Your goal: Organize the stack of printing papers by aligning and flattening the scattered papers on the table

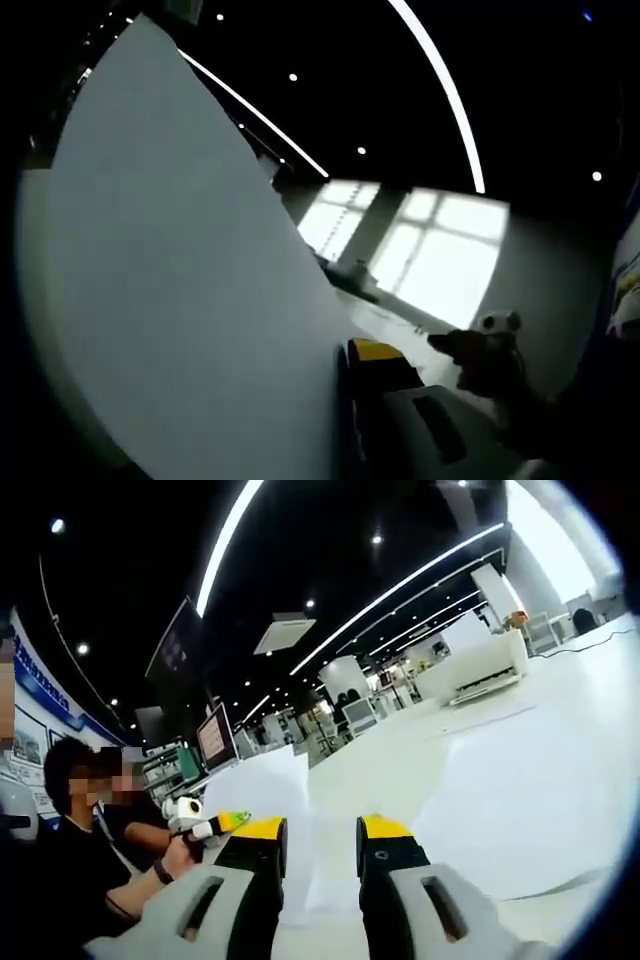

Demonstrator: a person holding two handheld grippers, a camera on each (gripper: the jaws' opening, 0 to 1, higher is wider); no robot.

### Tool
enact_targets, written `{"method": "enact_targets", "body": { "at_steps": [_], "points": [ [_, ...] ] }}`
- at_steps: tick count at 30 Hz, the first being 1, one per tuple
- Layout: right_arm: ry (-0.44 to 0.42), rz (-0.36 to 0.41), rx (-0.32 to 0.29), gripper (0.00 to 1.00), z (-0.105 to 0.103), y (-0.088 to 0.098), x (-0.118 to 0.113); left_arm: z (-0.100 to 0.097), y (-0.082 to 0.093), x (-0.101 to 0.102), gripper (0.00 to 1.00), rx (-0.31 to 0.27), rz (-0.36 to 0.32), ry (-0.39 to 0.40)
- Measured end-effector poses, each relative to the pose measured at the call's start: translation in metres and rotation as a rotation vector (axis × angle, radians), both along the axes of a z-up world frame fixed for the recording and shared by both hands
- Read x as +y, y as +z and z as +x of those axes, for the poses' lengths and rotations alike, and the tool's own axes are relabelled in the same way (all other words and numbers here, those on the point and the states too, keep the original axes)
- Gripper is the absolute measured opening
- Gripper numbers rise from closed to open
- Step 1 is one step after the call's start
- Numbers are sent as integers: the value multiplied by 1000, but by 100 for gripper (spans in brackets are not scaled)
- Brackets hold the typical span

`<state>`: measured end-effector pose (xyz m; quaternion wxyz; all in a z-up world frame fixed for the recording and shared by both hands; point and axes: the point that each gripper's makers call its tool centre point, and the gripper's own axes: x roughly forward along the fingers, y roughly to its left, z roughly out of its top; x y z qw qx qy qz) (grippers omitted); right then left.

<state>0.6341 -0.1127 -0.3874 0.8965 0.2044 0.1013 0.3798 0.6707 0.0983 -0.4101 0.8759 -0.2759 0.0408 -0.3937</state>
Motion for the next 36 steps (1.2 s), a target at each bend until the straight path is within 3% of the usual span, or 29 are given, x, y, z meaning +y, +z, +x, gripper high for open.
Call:
{"method": "enact_targets", "body": {
  "at_steps": [15, 36],
  "points": [
    [-56, 11, -6, 23, 7, 2, -25, -1, 1, 0, 9, 2, -7, 0],
    [-69, 11, -6, 24, 8, 1, -28, 1, 0, 2, 9, 1, -6, -1]
  ]
}}
